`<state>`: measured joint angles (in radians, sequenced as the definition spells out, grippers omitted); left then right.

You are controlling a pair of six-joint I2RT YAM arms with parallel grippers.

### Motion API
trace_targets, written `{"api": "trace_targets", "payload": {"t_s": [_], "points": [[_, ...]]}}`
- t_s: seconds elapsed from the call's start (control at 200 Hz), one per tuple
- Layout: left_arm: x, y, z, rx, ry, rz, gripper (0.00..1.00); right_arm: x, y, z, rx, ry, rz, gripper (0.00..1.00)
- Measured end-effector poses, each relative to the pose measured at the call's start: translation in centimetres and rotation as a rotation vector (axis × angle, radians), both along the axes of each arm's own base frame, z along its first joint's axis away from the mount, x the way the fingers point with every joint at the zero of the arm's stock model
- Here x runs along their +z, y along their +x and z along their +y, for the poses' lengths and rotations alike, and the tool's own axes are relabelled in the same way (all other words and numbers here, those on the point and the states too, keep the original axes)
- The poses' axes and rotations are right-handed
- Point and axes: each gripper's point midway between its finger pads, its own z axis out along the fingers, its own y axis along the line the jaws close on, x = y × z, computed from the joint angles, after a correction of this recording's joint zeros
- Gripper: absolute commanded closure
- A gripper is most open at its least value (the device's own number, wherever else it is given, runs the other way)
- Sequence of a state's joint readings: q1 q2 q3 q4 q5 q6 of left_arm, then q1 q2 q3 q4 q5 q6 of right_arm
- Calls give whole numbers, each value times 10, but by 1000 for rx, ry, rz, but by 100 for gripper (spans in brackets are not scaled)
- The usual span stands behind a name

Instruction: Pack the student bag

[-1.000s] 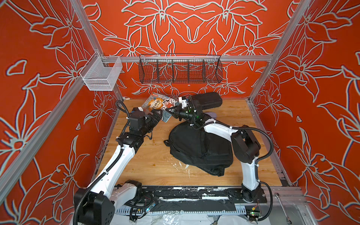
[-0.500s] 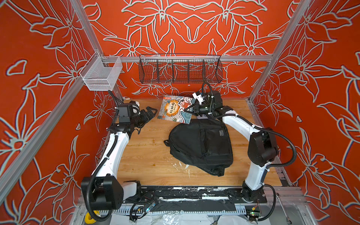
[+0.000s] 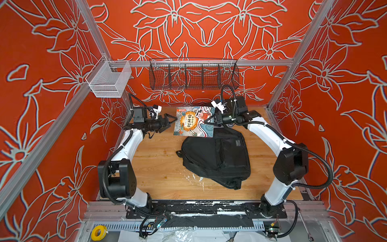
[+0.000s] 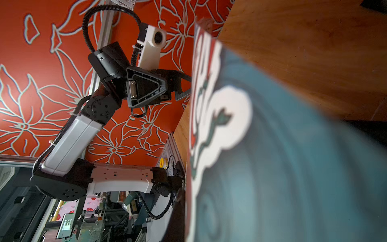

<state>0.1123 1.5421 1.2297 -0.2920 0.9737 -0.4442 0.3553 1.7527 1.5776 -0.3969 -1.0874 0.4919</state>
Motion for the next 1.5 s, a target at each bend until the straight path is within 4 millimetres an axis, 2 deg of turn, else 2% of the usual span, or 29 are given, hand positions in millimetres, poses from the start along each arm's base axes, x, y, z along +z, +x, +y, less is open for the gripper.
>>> {"api": "trace_targets", "payload": {"t_s": [0.27, 0.57, 0.66, 0.781, 0.941, 1.036, 1.131, 1.266, 1.341, 1.371, 1.431, 1.501], "points": [[13, -4, -22, -129, -48, -61, 24, 1, -5, 0, 19, 8, 13, 100], [7, -5, -30, -157, -56, -50, 24, 13, -7, 4, 41, 61, 32, 100], [6, -4, -31, -157, -52, -52, 16, 17, -7, 4, 46, 67, 30, 100], [4, -2, -28, -152, -40, -55, 12, 23, -7, 4, 50, 70, 15, 100], [-2, 2, -19, -127, -28, -46, 14, 26, -8, 4, 57, 70, -2, 100], [-1, 3, -18, -125, -36, -55, 21, 25, -9, 4, 57, 67, 4, 100], [-1, 0, -26, -149, -50, -56, 28, 25, -9, 4, 57, 66, 5, 100], [2, -7, -45, -206, -71, -60, 54, 24, -9, 4, 56, 64, 9, 100], [0, -8, -49, -207, -76, -57, 70, 23, -9, 3, 56, 63, 18, 100], [0, -7, -49, -205, -79, -55, 75, 23, -9, 2, 53, 60, 21, 95], [0, -6, -46, -198, -80, -57, 86, 18, -8, 2, 44, 46, 27, 77], [3, -8, -48, -205, -93, -56, 97, 11, -4, -1, 19, 7, 13, 66]]}}
